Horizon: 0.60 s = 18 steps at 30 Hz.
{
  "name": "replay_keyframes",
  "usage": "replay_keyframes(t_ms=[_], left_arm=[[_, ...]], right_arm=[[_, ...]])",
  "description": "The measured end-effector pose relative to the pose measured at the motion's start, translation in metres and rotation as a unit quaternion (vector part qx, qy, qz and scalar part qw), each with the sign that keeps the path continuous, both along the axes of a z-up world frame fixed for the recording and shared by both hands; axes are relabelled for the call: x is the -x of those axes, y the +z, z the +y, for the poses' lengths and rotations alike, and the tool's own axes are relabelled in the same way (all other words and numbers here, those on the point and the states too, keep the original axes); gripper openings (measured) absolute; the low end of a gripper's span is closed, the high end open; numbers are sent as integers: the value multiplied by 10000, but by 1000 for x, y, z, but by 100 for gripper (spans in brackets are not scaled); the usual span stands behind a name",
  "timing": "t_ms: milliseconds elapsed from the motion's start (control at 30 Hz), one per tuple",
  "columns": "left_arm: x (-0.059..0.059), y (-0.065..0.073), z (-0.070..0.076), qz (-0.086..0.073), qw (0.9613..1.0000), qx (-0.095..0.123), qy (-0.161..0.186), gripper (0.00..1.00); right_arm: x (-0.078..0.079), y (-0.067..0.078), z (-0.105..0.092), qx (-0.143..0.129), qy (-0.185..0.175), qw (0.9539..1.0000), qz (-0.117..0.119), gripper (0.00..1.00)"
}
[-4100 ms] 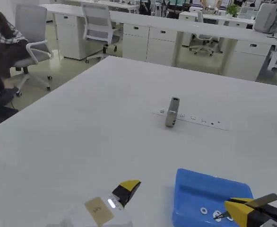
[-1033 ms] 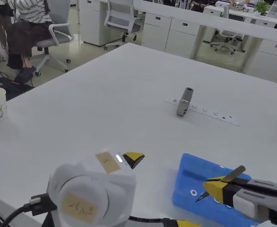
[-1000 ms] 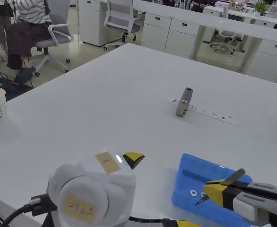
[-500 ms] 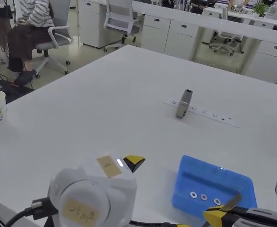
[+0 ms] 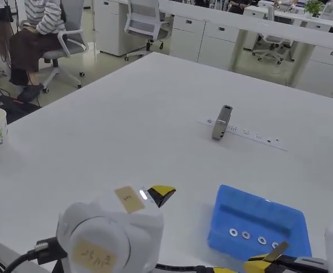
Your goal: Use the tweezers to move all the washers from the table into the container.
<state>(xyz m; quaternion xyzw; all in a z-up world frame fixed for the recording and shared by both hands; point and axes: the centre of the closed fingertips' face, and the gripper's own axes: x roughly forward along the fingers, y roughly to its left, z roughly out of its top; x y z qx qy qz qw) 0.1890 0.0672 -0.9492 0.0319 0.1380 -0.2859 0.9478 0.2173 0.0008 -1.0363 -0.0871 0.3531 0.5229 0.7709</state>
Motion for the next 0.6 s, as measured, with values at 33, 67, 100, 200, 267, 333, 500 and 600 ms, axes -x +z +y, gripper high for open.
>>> replay_keyframes(t_ms=[33, 67, 100, 200, 267, 333, 500, 600], left_arm=[[0, 0, 0, -1, 10000, -6, 0, 87], [0, 0, 0, 1, 10000, -8, 0, 87], [0, 0, 0, 3, 10000, -4, -4, 87], [0, 0, 0, -1, 10000, -3, 5, 87], [0, 0, 1, 0, 10000, 3, 14, 87], [0, 0, 1, -6, 10000, 22, 16, 87], [0, 1, 1, -8, 10000, 21, 19, 87], [-1, 1, 1, -9, 10000, 20, 23, 87]], right_arm=[[1, 0, 0, 8, 12, 10000, -4, 4], [1, -1, 0, 29, 28, 10000, -20, 4], [2, -1, 1, 72, 57, 10000, -38, 4], [4, -3, 1, 136, 137, 9998, -89, 4], [6, -3, 3, 166, 230, 9994, -196, 4], [8, -4, 5, 239, 403, 9983, -349, 4], [14, -4, 11, 373, 740, 9940, -711, 4], [16, -5, 12, 439, 850, 9912, -913, 3]])
